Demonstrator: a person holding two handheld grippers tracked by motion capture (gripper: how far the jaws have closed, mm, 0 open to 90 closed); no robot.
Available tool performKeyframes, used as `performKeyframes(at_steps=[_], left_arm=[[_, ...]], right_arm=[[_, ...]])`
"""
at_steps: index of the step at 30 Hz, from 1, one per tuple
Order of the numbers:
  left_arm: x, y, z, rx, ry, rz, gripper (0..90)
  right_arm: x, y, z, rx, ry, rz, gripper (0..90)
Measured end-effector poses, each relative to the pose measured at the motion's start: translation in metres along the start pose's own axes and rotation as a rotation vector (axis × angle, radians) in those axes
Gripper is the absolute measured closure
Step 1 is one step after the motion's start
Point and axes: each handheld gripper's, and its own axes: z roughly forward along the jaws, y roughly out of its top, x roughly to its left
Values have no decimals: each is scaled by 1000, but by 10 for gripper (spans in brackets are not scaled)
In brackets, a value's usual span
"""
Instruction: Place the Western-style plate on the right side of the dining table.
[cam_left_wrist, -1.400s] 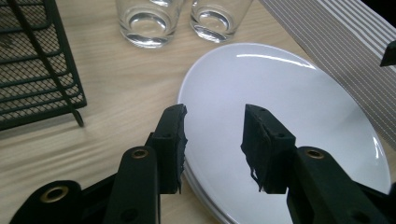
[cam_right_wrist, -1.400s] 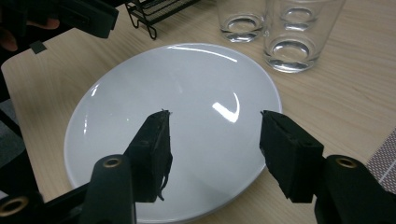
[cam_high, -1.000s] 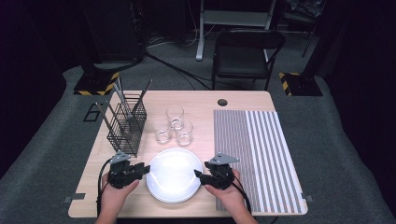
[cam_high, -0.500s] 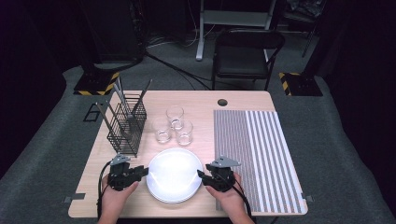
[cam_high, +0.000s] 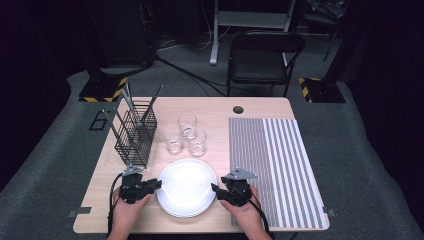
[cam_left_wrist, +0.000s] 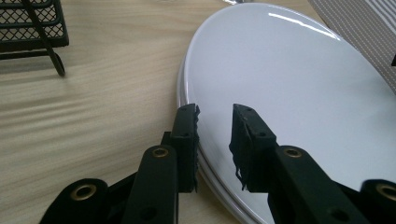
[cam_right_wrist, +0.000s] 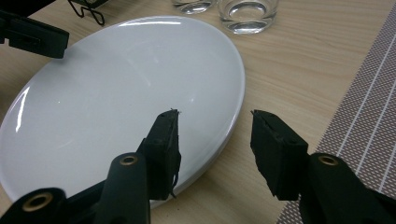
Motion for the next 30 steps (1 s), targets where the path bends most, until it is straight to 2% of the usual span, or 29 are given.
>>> performKeyframes(at_steps=[2,10,12,15,17,19,30], left_arm=[[1,0,0,10,-5,2,708],[1,0,-1,2,-5,-7,721],[1,0,-1,4,-8,-11,726],[0,0,-1,8,-10,-1,736],[-1,0,0,3,-7,5,737],[-1,0,0,8,-12,29,737],[-3,-1,0,11,-17,35,729]], right_arm=[[0,0,0,5,1,0,513],[-1,-1,1,9,0,6,495],[-1,-1,1,12,7,19,483],[-1,-1,2,14,10,15,462],[0,-2,3,23,18,25,455],[1,-2,5,36,27,31,451],[2,-7,12,102,50,58,424]])
